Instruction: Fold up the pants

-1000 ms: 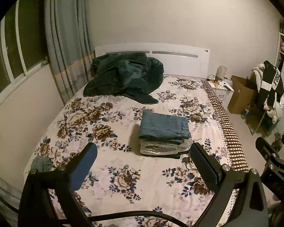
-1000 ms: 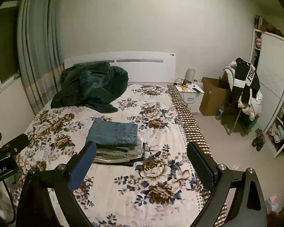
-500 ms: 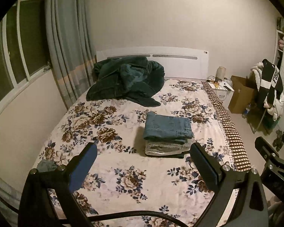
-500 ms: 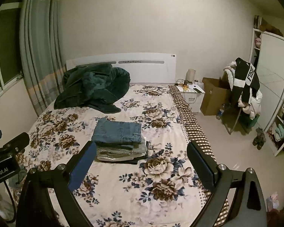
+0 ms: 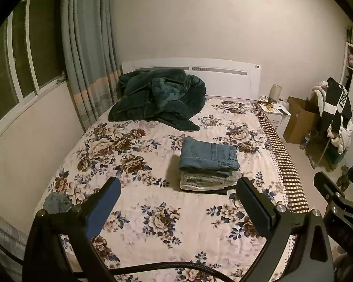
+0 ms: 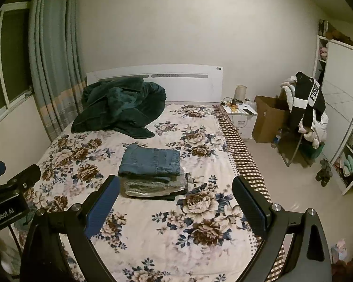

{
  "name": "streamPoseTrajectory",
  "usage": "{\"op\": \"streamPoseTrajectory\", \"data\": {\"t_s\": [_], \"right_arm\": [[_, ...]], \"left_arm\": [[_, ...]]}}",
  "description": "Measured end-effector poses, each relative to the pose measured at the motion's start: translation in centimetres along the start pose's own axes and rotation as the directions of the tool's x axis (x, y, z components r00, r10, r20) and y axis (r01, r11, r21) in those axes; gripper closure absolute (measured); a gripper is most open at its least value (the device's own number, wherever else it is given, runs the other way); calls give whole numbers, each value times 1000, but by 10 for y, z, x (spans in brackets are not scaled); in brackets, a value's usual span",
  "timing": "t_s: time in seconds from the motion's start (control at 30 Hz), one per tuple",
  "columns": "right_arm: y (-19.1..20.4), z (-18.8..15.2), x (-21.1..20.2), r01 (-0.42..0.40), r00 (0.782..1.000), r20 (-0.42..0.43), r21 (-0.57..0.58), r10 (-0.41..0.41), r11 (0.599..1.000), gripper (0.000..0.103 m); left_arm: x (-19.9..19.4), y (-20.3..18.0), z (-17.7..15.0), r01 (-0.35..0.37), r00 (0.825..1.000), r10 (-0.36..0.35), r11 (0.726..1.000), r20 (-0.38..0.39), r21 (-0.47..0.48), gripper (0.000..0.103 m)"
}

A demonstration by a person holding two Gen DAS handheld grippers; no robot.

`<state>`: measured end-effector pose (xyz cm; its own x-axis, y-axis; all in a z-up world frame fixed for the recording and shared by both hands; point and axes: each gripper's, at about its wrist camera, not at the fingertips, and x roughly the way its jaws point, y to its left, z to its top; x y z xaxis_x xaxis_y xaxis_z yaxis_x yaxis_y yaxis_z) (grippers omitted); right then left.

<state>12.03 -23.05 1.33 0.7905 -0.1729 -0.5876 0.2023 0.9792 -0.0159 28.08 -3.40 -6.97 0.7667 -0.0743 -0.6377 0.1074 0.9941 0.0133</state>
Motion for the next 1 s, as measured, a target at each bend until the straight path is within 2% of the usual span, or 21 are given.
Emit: {"op": "streamPoseTrajectory", "data": {"t_s": [1.0], "right_arm": [[1, -5, -4, -18, 1000, -10, 6, 18, 1000, 5]], "left_arm": [[-12, 4, -6, -14, 1000, 14, 1000, -6, -9, 3]]}}
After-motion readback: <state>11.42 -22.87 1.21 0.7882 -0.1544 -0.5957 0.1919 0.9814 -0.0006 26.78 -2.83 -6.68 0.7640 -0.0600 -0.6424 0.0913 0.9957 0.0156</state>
